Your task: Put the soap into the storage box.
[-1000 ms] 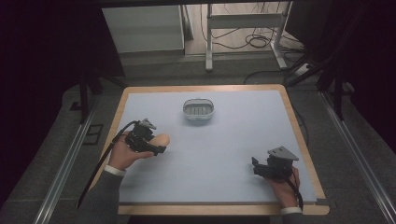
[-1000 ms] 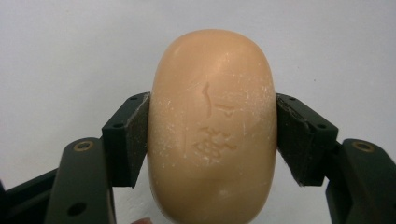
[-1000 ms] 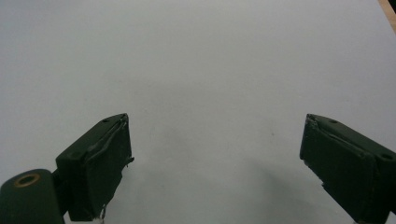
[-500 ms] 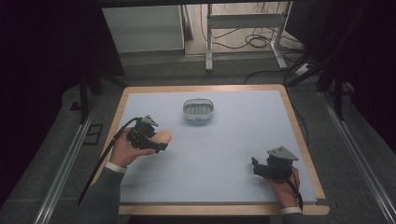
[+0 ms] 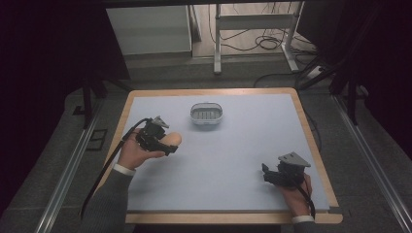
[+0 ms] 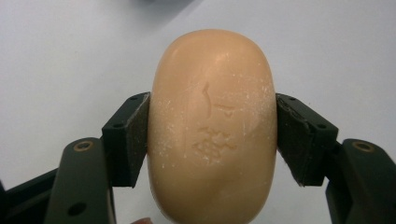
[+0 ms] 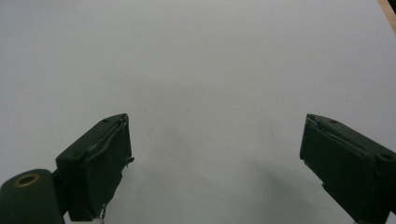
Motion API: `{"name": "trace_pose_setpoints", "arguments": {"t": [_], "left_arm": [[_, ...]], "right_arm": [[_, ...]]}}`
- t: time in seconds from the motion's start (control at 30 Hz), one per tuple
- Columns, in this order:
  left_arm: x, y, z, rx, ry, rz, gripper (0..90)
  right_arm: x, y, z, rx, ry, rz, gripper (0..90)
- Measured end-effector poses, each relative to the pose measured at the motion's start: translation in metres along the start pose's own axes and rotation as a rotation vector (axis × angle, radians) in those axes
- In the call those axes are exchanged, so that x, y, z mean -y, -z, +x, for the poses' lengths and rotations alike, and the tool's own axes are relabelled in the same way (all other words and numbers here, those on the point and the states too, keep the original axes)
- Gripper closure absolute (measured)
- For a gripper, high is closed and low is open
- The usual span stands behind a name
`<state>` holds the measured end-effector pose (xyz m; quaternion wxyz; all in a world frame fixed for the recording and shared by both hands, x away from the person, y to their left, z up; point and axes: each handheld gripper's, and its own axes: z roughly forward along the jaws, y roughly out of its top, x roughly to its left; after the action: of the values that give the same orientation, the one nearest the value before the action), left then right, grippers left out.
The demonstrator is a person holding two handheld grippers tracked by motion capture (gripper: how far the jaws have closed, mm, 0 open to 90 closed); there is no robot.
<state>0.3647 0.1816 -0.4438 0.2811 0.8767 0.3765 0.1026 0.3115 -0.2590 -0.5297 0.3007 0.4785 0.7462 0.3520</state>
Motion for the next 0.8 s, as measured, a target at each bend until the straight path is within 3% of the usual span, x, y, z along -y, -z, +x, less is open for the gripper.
{"name": "trace_pose_setpoints", "arguments": {"t": [0.8], "left_arm": [[-0.022, -0.013, 0.007, 0.001, -0.007, 0.018, 32.5]], "right_arm": [[0.0, 0.0, 0.001, 0.006, 0.01, 0.005, 9.0]]}}
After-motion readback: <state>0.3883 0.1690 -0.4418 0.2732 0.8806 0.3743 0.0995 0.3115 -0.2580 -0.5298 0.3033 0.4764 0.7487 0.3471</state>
